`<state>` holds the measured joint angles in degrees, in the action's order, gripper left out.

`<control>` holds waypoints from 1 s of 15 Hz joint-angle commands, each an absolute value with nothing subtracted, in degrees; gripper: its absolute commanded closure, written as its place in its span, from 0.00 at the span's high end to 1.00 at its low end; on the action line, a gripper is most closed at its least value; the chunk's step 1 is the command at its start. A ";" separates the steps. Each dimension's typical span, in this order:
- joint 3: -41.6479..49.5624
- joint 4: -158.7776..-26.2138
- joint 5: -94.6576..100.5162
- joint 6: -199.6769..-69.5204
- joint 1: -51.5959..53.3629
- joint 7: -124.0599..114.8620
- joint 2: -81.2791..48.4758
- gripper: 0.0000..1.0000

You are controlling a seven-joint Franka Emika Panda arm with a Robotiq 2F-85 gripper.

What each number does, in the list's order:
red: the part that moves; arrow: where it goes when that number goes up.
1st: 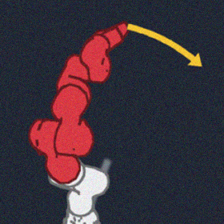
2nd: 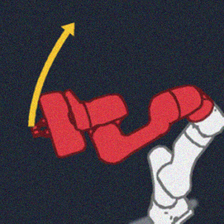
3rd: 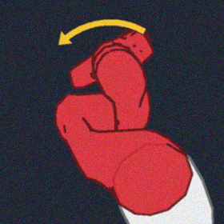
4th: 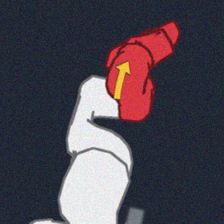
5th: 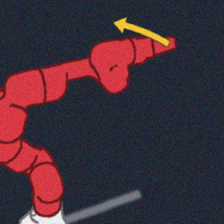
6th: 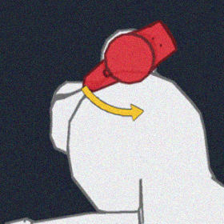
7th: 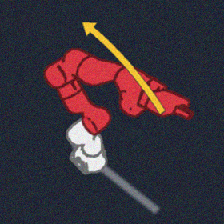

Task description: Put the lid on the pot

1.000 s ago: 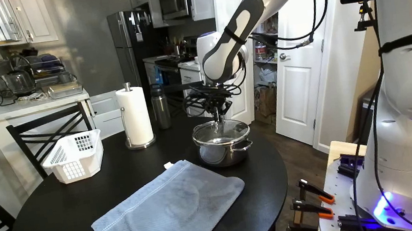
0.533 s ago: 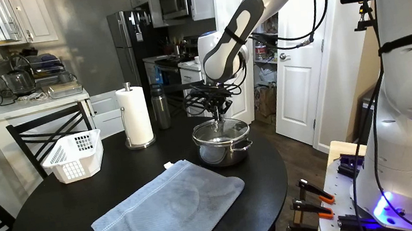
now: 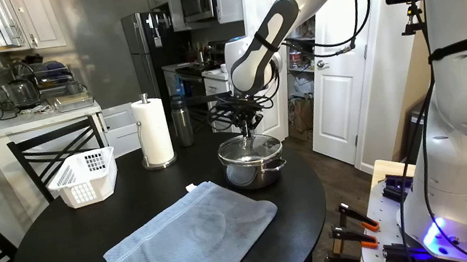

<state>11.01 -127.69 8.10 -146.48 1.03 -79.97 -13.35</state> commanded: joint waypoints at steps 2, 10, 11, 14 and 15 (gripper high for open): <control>11.43 -126.71 9.67 -147.02 1.55 -82.56 -13.60 0.43; 10.74 -125.61 8.18 -146.82 0.78 -80.05 -13.46 0.67; 10.72 -125.59 8.19 -146.82 0.77 -80.05 -13.36 0.74; 10.72 -125.57 8.19 -146.82 0.76 -80.05 -13.33 0.86; 10.72 -125.57 8.19 -146.82 0.76 -80.05 -13.33 0.86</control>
